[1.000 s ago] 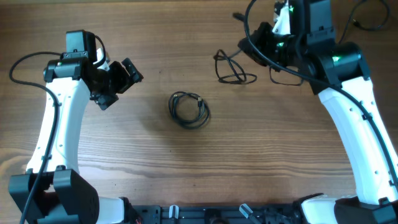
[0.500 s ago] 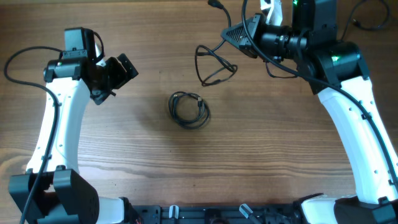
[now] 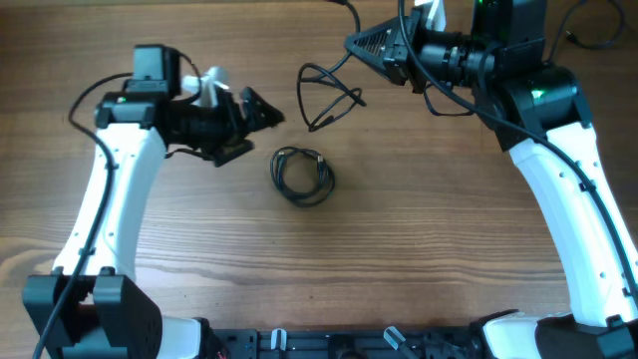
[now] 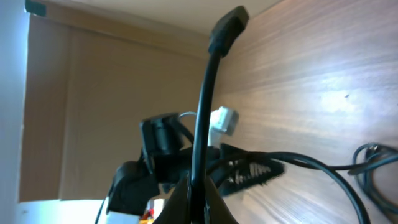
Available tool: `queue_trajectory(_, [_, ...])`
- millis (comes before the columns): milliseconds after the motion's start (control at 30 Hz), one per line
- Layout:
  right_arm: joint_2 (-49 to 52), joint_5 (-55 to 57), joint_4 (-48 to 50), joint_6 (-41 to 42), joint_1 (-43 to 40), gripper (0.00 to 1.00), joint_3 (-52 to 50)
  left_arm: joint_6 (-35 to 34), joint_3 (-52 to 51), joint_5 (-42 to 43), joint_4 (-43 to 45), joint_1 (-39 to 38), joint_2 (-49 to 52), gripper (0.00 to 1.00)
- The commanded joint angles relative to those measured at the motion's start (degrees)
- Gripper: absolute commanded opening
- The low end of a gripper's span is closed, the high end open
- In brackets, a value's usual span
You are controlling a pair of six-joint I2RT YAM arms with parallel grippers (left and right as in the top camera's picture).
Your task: Untangle cables
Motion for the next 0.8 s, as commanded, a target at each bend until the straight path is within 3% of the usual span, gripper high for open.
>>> queue_trajectory(0, [0.39,-4.44,0.48,2.12,0.15,0.04,0.66,6.29,0.11,9.51,2.25,-3.5,0.46,0.96])
queue_trajectory(133, [0.39,-5.09,0.46,2.14,0.15,0.04,0.66,6.95,0.11,10.4,7.1,-8.22,0.46,0.9])
queue_trajectory(200, [0.39,-5.97,0.5,3.17,0.22,0.04,0.66,9.75,0.11,9.99,9.51,-9.66,0.46,1.0])
queue_trajectory(300, [0.39,-7.54,0.52,3.13,0.83,0.04,0.66,9.25,0.11,1.33,14.05,-10.45,0.46,0.98])
queue_trajectory(367, [0.39,-9.53,0.66,3.21,1.01,0.04,0.66,9.25,0.11,-2.38,16.28,-10.45,0.46,0.73])
queue_trajectory(533, [0.37,-10.82,0.68,3.58,1.01,0.04,0.66,9.27,0.11,-2.64,19.96,-10.43,0.46,0.07])
queue_trajectory(667, [0.39,-10.82,0.5,2.91,1.01,0.04,0.66,9.07,0.11,-3.78,19.98,-10.43,0.46,0.04])
queue_trajectory(767, [0.39,-10.82,0.48,2.54,0.98,0.04,0.66,3.37,0.11,-10.84,19.21,-9.84,0.46,0.04])
